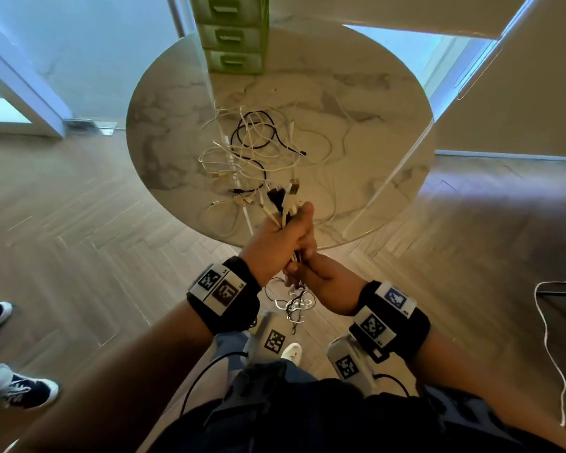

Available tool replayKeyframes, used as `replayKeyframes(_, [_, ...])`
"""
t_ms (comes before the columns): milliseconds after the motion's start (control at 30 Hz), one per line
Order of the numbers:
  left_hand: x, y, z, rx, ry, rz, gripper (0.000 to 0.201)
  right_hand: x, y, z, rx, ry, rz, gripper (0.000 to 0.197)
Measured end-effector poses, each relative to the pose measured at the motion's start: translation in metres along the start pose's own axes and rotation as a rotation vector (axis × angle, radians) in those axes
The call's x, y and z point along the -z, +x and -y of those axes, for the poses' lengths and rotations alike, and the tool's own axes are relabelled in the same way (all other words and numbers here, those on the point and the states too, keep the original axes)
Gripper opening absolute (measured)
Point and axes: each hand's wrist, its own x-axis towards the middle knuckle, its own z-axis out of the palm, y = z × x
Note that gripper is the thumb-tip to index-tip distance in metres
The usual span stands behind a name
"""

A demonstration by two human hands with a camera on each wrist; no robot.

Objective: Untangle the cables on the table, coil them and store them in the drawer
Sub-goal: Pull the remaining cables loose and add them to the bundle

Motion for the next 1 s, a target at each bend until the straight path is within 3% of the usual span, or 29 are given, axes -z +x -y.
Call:
replayKeyframes(133, [-0.002, -0.004, -0.011, -0.073, -0.181, 0.032, 0.043, -0.006, -0.001, -0.021, 0.009, -0.131, 0.099, 0.009])
replayKeyframes(300, [0.024, -0.011, -0.058, -0.192, -0.343, 0.063, 0.043, -0.021, -0.021, -0.100, -0.365, -0.352, 0.185, 0.022])
replayKeyframes(400, [0.033, -0.015, -0.072, -0.256, -0.285, 0.035, 0.042, -0.023, -0.029, -0.114, -0.465, -0.448, 0.136, 0.004])
replayKeyframes(433, [0.034, -0.016, -0.070, -0.265, -0.253, 0.029, 0.041, -0.021, -0.027, -0.109, -0.450, -0.455, 0.090, 0.012])
replayKeyframes(467, [0.033, -0.017, -0.067, -0.264, -0.216, 0.031, 0.036, -0.019, -0.023, -0.102, -0.409, -0.434, 0.050, 0.031])
replayKeyframes(533, [0.023, -0.021, -0.055, -0.219, -0.132, 0.026, 0.027, -0.012, -0.016, -0.067, -0.282, -0.264, -0.035, 0.067])
replayKeyframes(567, [0.014, -0.024, -0.048, -0.175, -0.090, 0.015, 0.022, -0.009, -0.013, -0.047, -0.192, -0.183, -0.071, 0.075])
replayKeyframes(600, [0.004, -0.028, -0.039, -0.125, -0.055, -0.004, 0.019, -0.008, -0.011, -0.028, -0.109, -0.139, -0.085, 0.074])
replayKeyframes(667, [-0.014, -0.032, -0.026, -0.039, -0.015, -0.020, 0.018, -0.013, -0.009, -0.004, 0.000, -0.151, -0.051, 0.049])
replayKeyframes(733, [-0.021, -0.031, -0.021, -0.010, -0.069, -0.002, 0.037, -0.025, -0.008, 0.000, 0.018, -0.189, 0.004, 0.019])
replayKeyframes(800, [-0.019, -0.027, -0.025, -0.016, -0.181, 0.009, 0.045, -0.037, -0.009, -0.014, -0.038, -0.195, 0.014, 0.018])
replayKeyframes(900, [-0.016, -0.029, -0.033, -0.094, -0.247, 0.079, 0.035, -0.052, -0.017, -0.060, -0.194, -0.314, 0.083, 0.022])
replayKeyframes(1000, [-0.014, -0.033, -0.022, -0.094, -0.190, 0.140, 0.032, -0.058, -0.027, -0.100, -0.342, -0.411, 0.119, 0.004])
